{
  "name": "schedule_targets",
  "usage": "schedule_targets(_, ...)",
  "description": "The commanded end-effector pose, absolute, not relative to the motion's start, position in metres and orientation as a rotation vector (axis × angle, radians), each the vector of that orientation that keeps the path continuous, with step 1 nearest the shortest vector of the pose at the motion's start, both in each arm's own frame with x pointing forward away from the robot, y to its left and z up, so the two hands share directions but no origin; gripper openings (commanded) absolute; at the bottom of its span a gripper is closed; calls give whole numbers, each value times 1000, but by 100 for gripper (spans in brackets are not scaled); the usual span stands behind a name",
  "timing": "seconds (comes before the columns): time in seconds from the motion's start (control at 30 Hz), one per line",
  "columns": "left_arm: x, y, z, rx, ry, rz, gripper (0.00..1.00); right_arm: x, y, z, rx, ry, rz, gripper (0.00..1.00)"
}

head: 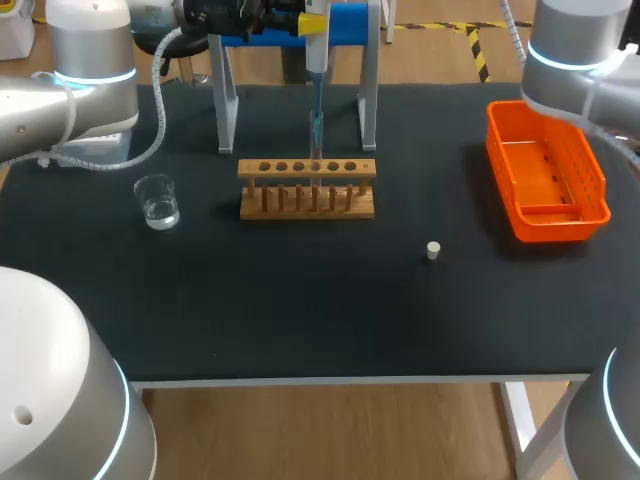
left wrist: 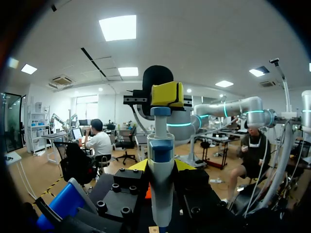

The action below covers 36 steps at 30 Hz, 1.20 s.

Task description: Invert the test tube, pick up the pipette, mount the tip to pipette, aspirate from beaker and dispense into the tube, eject the tip, return the pipette, and cap with the stopper.

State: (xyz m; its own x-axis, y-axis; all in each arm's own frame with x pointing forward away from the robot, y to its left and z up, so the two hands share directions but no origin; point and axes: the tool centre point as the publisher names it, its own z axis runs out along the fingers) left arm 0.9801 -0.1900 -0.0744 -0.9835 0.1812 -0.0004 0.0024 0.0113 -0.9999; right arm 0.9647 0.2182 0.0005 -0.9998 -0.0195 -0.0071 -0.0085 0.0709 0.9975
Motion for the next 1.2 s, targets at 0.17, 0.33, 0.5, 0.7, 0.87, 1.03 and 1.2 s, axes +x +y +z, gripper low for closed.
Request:
schedule_targets(0.17,980,-190,-74,-196,-2139,2114,0,973,227,-3,25,-2291,-2131,0)
schedule_targets(0.33,980,-190,-74,-196,-2139,2114,0,976,232,-3,29,-2290,-2127,0)
schedule_targets(0.5,980,-190,-74,-196,-2139,2114,0,979,235,-2,33,-2293,-2127,0)
schedule_targets(0.7,980,-190,-74,-196,-2139,2114,0,980,239,-3,33,-2297,-2123,0)
schedule_targets(0.87,980,-190,-74,-196,-2139,2114,0,981,241,-7,27,-2302,-2115,0)
schedule_targets(1.03,980,-190,-74,-196,-2139,2114,0,982,241,-11,15,-2301,-2111,0)
schedule_targets(1.2,980,-190,-74,-196,-2139,2114,0,982,242,-14,8,-2299,-2106,0)
